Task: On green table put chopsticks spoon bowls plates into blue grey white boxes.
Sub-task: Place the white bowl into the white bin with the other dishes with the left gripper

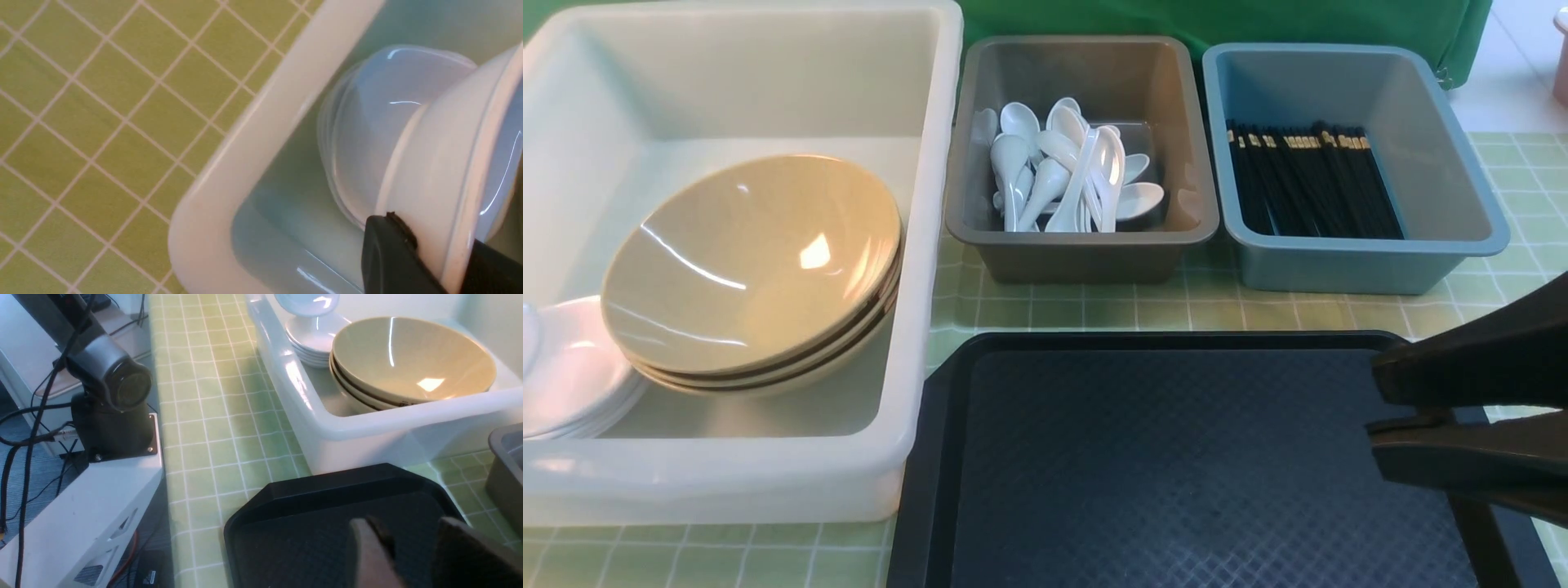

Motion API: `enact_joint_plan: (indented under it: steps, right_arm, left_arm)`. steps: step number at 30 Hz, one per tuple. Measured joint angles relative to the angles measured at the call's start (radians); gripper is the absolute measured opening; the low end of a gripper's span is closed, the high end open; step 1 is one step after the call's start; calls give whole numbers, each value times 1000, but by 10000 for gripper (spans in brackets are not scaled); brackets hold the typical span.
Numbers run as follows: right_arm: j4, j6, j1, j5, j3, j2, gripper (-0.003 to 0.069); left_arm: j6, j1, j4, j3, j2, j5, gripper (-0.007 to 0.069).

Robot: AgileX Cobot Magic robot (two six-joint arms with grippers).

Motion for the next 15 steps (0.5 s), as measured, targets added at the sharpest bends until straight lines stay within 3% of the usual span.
enact_joint_plan:
  steps: [13, 15]
  right_arm:
    - [1, -8, 0, -1, 0, 2, 236]
    - [1, -8, 0, -1, 0, 2, 236]
  left_arm:
    - [33, -61, -85, 0, 205, -58, 23]
    - [30, -61, -85, 0, 204, -58, 69]
